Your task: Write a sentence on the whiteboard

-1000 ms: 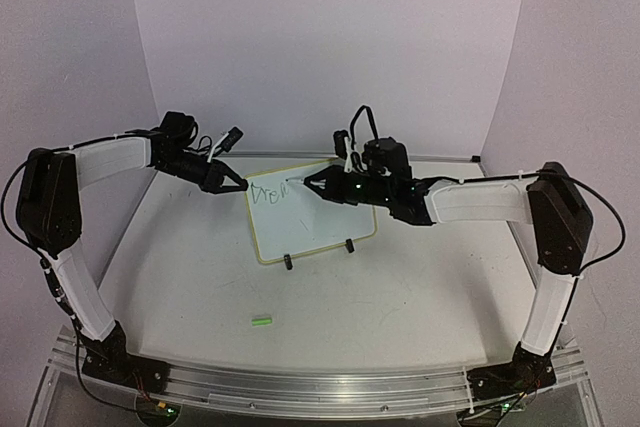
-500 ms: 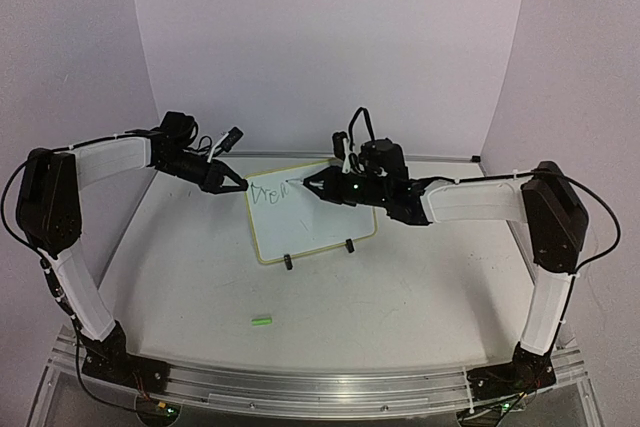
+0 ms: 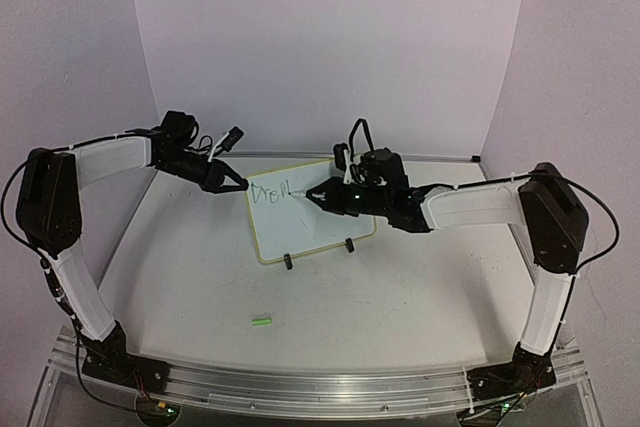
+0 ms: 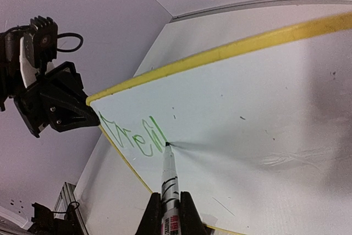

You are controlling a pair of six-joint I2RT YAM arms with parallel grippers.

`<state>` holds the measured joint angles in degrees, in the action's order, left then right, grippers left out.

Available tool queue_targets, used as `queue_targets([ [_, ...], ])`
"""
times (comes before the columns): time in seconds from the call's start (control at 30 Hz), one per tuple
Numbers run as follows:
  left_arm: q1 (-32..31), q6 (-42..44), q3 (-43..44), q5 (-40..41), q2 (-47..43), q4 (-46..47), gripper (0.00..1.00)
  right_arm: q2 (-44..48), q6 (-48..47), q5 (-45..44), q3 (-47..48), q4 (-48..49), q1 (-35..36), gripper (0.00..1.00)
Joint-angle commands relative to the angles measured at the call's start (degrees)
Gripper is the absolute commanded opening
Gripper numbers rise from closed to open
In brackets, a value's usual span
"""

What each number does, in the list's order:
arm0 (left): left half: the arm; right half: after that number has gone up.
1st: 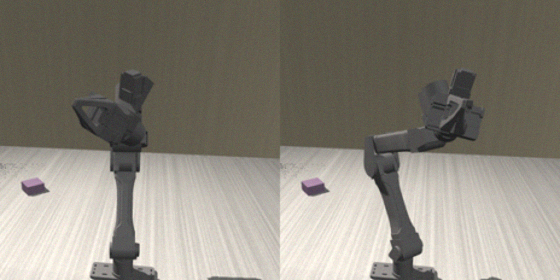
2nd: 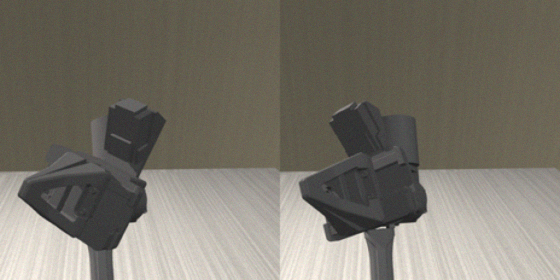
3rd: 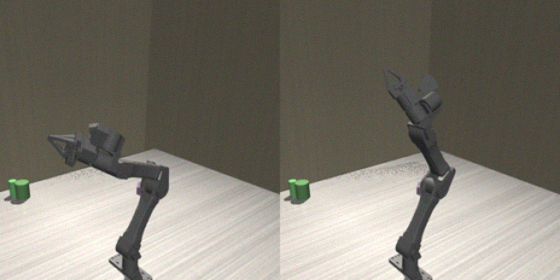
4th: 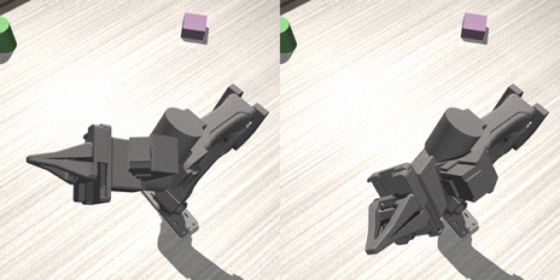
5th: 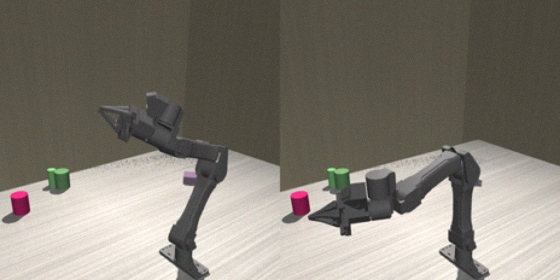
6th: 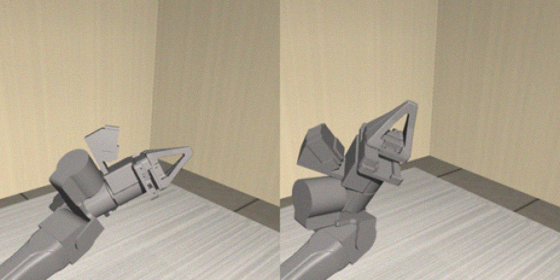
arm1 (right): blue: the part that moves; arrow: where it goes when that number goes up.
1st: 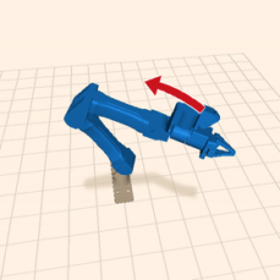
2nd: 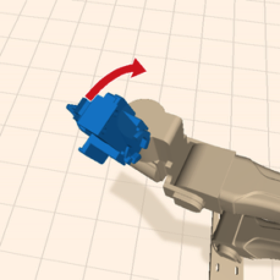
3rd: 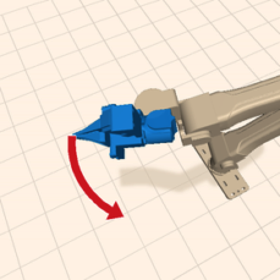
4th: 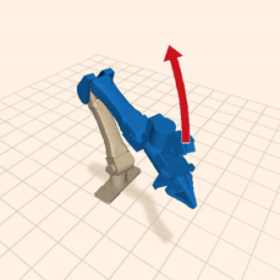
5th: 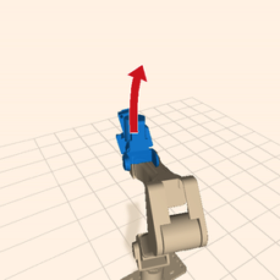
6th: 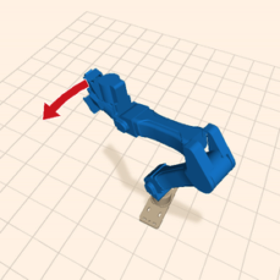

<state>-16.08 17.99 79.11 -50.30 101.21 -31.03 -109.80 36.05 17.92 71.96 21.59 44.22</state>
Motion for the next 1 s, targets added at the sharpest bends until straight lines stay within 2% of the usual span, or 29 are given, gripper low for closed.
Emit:
queue_targets([
  [0.0, -1.44, 1.89, 0.59, 2.72, -0.62, -3.16, 0.00, 1.25, 0.51, -2.20, -1.38, -0.75, -0.25, 0.00],
  [0.43, -1.60, 1.98, 0.55, 2.75, -0.75, -3.17, 0.00, 2.51, 2.70, -3.50, -0.48, 6.77, -0.27, 0.00],
  [0.97, -1.68, 2.06, 0.61, 2.93, -1.00, -3.34, 0.00, 3.58, 2.61, -8.42, -2.65, 6.66, -0.33, 0.00],
])
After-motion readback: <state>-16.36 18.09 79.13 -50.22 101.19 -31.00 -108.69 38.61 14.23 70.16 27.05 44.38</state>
